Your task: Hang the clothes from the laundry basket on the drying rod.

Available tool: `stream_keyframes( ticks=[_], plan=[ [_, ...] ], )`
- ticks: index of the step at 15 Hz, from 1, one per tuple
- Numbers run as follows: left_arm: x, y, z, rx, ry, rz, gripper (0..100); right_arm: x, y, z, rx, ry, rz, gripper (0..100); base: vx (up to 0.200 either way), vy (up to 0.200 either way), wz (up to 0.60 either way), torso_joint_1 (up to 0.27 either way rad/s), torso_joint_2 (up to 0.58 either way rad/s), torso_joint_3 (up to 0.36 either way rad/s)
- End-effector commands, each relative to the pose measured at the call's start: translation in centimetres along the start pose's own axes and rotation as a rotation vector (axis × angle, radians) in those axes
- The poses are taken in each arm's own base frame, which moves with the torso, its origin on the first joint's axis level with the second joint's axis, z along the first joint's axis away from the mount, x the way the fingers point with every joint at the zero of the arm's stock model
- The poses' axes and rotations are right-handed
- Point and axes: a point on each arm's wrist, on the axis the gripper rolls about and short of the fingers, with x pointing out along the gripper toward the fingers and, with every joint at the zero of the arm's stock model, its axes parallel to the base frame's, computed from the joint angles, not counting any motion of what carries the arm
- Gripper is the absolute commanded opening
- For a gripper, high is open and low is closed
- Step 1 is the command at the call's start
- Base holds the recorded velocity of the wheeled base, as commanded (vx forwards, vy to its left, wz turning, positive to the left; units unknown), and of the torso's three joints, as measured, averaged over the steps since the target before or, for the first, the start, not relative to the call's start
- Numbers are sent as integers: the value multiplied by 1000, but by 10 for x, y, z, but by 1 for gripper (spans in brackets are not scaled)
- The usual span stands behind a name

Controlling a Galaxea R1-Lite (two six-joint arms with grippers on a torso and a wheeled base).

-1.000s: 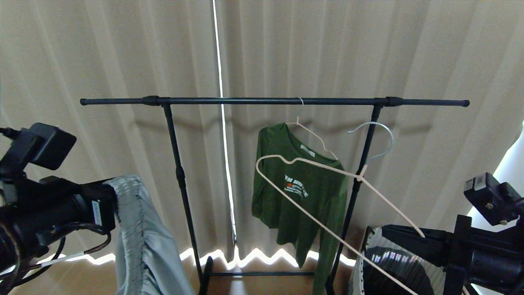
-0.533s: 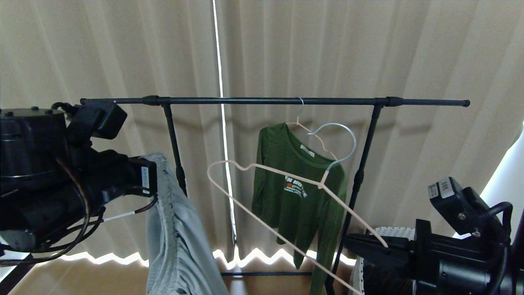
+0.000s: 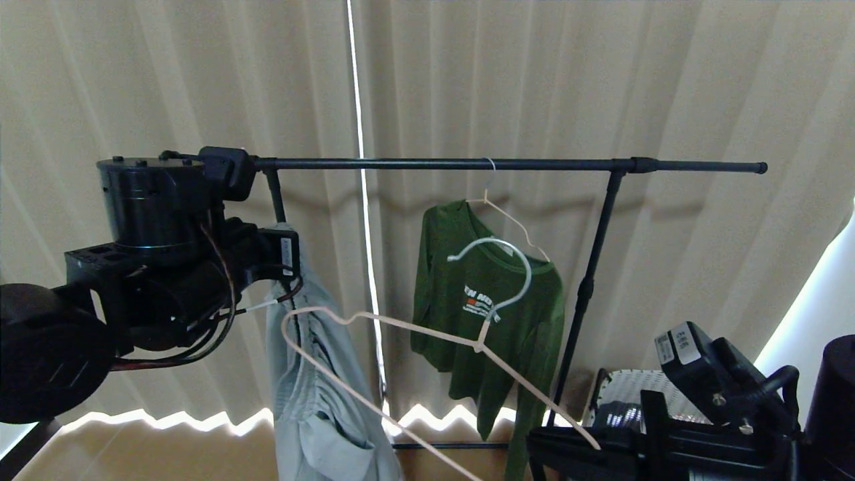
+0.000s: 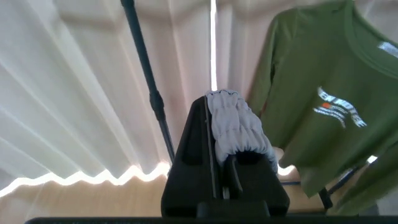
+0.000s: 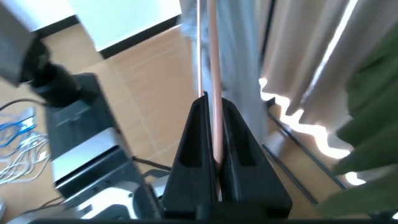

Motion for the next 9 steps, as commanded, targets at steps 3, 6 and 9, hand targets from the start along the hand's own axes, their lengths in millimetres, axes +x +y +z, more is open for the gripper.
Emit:
stream_keyframes(
  ticks=[3,6,9],
  plan=[
    [-2,-5,-2,10,7,-12,0,12,0,6,-3,2,-8,0,0,0,0,0,0,0],
    [-8,-1,3,16,-5,-1,0,25,-10,12,7,-11,-131,0,0,0,0,0,0,0],
    [-10,2,-2,43,10,12,0,27,-10,13,8,-14,-140,0,0,0,0,0,0,0]
  ],
)
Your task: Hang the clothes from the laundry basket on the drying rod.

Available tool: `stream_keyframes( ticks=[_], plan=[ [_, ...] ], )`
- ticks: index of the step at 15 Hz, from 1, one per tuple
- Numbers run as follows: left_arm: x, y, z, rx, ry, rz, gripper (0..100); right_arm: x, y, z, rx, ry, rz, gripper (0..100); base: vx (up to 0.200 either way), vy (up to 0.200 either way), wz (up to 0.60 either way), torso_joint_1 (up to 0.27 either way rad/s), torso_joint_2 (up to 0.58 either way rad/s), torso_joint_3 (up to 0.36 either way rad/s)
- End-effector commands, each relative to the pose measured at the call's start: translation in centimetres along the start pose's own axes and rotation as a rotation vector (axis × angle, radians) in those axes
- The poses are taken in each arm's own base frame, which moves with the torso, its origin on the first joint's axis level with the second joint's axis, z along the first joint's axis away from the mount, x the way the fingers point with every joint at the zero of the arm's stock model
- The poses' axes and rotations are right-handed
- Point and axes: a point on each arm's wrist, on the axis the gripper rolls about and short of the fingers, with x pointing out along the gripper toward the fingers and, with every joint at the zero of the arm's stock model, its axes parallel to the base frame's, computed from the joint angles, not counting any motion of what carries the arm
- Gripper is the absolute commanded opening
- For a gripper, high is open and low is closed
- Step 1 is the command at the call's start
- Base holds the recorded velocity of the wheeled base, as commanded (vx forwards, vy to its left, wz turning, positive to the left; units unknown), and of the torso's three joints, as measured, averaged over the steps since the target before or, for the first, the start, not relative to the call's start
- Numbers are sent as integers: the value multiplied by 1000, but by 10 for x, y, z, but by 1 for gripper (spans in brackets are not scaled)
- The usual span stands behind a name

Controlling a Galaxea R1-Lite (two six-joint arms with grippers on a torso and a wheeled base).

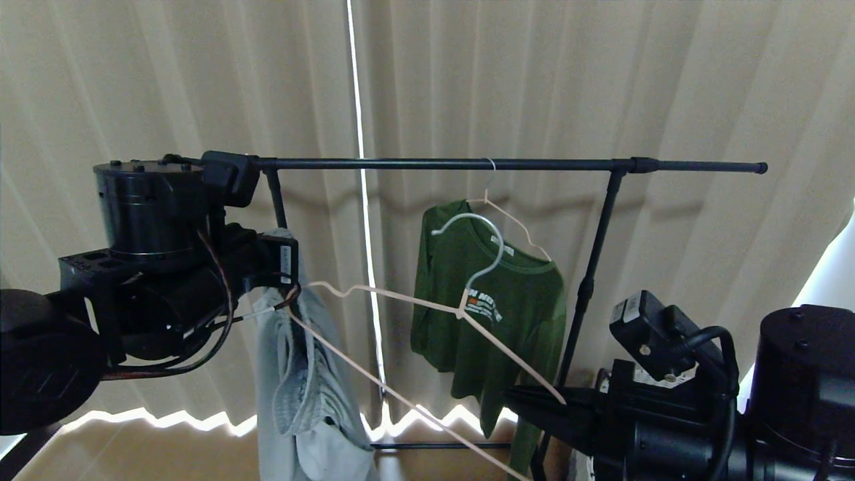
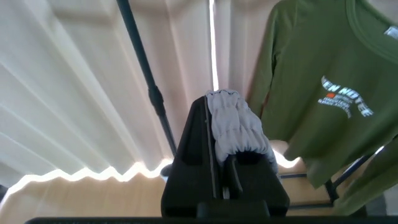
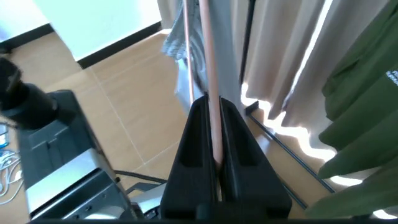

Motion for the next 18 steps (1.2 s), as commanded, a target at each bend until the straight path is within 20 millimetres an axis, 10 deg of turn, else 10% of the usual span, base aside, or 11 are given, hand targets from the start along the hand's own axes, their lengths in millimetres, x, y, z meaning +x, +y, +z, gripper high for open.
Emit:
stream_keyframes(
  ticks=[1,18],
  plan=[
    [-3,2,-1,1,-1,12,0,3,-1,-1,2,6,-10,0,0,0,0,0,0,0],
    [-37,-2,5,66,-50,-39,0,71,-13,11,98,25,-82,0,0,0,0,0,0,0]
  ],
)
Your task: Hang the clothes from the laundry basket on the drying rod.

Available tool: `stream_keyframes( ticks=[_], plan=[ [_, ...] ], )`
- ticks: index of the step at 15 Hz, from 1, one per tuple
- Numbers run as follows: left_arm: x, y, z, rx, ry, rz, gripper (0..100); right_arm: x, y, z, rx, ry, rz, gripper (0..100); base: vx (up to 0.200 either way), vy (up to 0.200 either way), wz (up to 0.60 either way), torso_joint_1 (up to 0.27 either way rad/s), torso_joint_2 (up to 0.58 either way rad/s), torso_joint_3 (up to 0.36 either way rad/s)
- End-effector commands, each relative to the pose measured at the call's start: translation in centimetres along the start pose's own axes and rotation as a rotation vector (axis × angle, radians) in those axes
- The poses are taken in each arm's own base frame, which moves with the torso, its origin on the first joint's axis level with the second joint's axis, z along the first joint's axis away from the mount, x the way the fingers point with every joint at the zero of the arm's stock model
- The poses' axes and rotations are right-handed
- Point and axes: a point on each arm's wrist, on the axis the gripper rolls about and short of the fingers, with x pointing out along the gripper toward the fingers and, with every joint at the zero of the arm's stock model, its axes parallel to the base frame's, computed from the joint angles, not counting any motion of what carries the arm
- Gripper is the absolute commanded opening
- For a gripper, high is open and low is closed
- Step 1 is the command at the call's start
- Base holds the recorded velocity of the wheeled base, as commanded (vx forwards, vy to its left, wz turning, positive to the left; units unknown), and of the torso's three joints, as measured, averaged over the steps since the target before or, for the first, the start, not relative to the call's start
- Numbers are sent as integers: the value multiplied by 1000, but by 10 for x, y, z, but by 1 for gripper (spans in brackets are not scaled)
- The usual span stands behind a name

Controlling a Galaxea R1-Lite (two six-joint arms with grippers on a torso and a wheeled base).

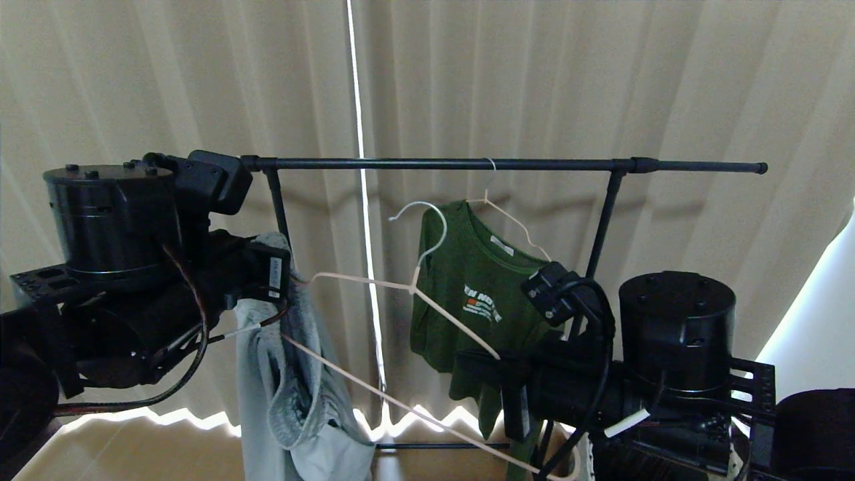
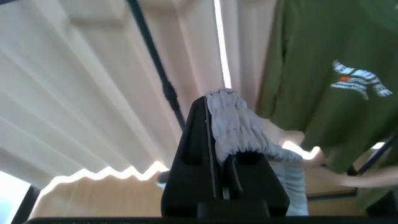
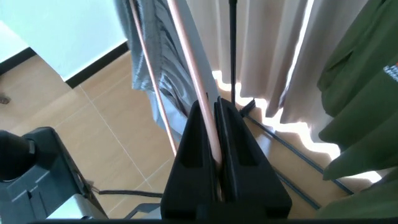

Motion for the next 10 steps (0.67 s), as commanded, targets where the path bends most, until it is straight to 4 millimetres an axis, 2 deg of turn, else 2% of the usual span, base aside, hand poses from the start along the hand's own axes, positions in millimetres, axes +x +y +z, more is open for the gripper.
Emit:
stream_keyframes(
  ticks=[1,5,10],
  plan=[
    [-15,-2,7,-10,-41,-32,0,11,-1,-4,-1,15,-1,0,0,0,0,0,0,0],
    [-32,-25,12,-4,-73,-143,0,24,-3,-9,-4,0,4,0,0,0,0,0,0,0],
    [-46,-44,14,10,-96,-242,0,24,-2,-8,-5,-8,7,0,0,0,0,0,0,0]
  ],
)
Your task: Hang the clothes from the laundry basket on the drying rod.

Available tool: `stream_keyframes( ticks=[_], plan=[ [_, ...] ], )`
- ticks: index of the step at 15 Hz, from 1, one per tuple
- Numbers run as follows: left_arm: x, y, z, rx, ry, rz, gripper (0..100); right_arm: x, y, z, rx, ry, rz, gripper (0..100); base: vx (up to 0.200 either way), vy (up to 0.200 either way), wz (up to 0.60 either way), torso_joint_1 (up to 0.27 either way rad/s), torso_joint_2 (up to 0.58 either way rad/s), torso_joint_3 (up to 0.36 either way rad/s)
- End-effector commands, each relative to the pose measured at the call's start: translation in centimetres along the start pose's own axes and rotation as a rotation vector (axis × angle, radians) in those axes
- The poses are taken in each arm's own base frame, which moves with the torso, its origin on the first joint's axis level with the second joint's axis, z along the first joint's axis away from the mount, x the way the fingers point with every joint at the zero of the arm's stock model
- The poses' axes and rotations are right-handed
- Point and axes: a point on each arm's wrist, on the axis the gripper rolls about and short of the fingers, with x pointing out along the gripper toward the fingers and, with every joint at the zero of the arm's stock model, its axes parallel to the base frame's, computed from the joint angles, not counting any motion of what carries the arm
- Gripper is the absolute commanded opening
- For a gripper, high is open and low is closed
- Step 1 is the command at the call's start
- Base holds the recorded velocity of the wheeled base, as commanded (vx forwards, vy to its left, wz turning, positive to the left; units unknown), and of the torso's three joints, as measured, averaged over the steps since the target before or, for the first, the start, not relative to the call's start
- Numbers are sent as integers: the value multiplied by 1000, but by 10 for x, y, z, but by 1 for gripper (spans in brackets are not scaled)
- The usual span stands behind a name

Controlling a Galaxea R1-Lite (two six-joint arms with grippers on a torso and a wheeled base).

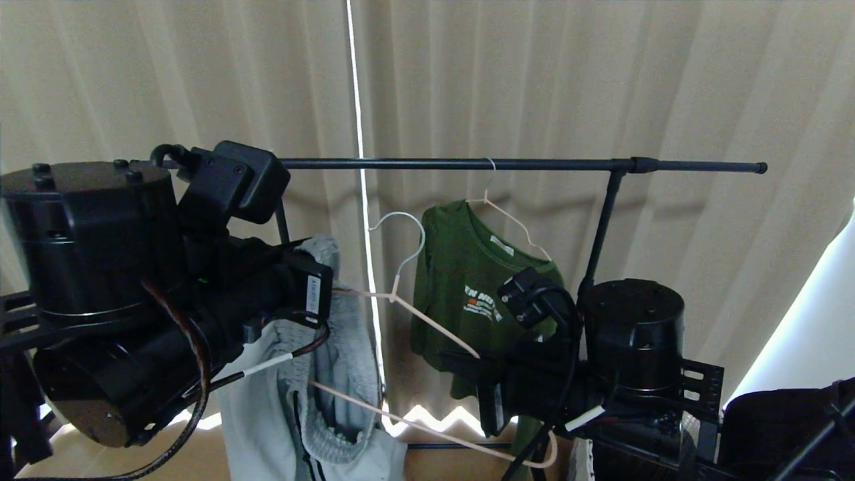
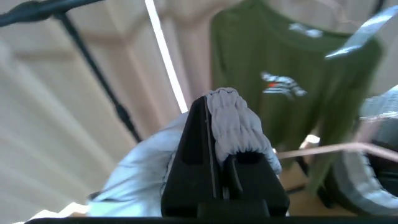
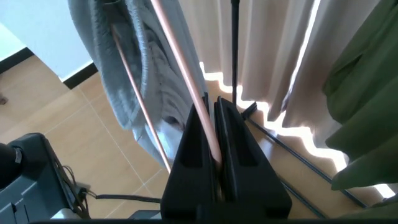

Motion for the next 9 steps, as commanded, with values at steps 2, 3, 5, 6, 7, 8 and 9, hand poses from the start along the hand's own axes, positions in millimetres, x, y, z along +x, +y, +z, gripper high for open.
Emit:
stream_keyframes(
  ticks=[2,3,5,6,7,8,9],
  plan=[
    [-8,-17,1,13,-14,-83,0,1,2,1,-3,-4,7,0,0,0,0,0,0,0],
    [-11,-23,2,16,-21,-127,0,1,5,1,-6,-4,18,0,0,0,0,0,0,0],
    [-18,-29,4,17,-43,-243,0,1,6,1,-6,-6,17,0,0,0,0,0,0,0],
    [-20,-28,5,14,-52,-267,0,1,6,2,-7,-9,18,0,0,0,0,0,0,0],
    [-25,-25,7,8,-66,-282,0,0,6,2,-7,-11,17,0,0,0,0,0,0,0],
    [-29,-23,5,10,-65,-284,0,-2,6,4,-7,-18,15,0,0,0,0,0,0,0],
    [-33,-20,2,13,-63,-287,0,-4,6,6,-6,-30,5,0,0,0,0,0,0,0]
  ],
)
